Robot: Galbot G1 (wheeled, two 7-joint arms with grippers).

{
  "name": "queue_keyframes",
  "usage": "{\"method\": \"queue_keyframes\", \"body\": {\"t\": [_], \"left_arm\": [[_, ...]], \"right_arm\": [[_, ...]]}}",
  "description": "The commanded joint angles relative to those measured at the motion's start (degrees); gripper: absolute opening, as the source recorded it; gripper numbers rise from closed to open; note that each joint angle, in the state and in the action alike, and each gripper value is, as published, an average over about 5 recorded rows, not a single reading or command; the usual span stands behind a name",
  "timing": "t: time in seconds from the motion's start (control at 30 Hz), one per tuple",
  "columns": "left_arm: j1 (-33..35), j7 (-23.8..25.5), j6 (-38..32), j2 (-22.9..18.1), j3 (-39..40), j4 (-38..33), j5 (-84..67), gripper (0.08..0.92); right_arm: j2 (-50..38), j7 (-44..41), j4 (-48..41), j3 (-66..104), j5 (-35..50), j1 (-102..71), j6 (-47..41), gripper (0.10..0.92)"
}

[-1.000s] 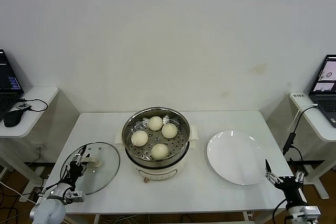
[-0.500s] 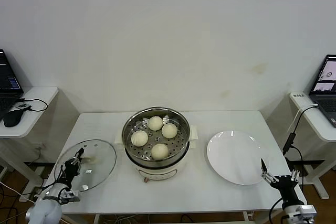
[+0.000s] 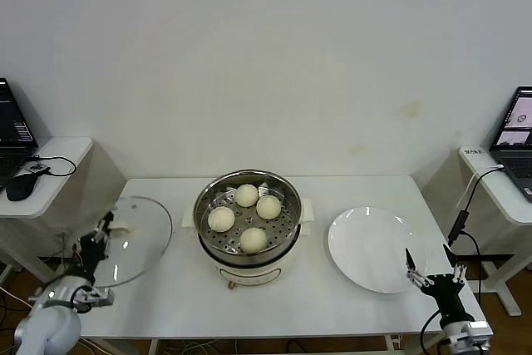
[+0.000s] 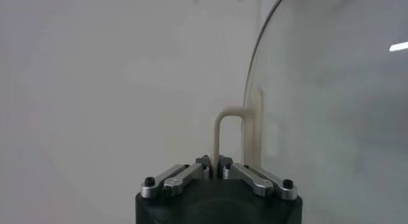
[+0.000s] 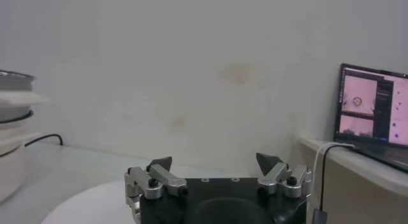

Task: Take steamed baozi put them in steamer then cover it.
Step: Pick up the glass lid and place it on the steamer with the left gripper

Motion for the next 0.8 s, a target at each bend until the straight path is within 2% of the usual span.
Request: {"method": "queue_keyframes", "body": {"t": [0.03,0.23,0.4,0.6,0.8], "left_arm": [[0.3,8.4,8.4,2.5,-0.9,-16.9,-3.6,0.140],[-2.4,11.6,13.2,3.6,6.8,-21.2,-6.0,0.140],[-6.3,12.1,16.6,3.7,14.7,-21.6,-6.1,0.140],[-12.6,12.3,19.6,1.5,24.7,-19.5,-2.9,0.140],[-18.5,16.7,25.2,-1.5,31.5,-17.6,0.3,0.140]], "right_arm": [[0.6,0.2,0.8,-0.3,-3.1,-0.3,0.6,0.823],[1.9,0.8,1.4,-0.6,-7.0,-0.5,1.2,0.823],[3.9,2.3,1.8,-1.0,-13.0,-0.4,1.2,0.823],[7.3,5.1,2.2,-1.4,-19.9,-0.2,0.8,0.823],[10.1,7.8,2.0,-1.4,-23.4,0.8,0.1,0.823]]}}
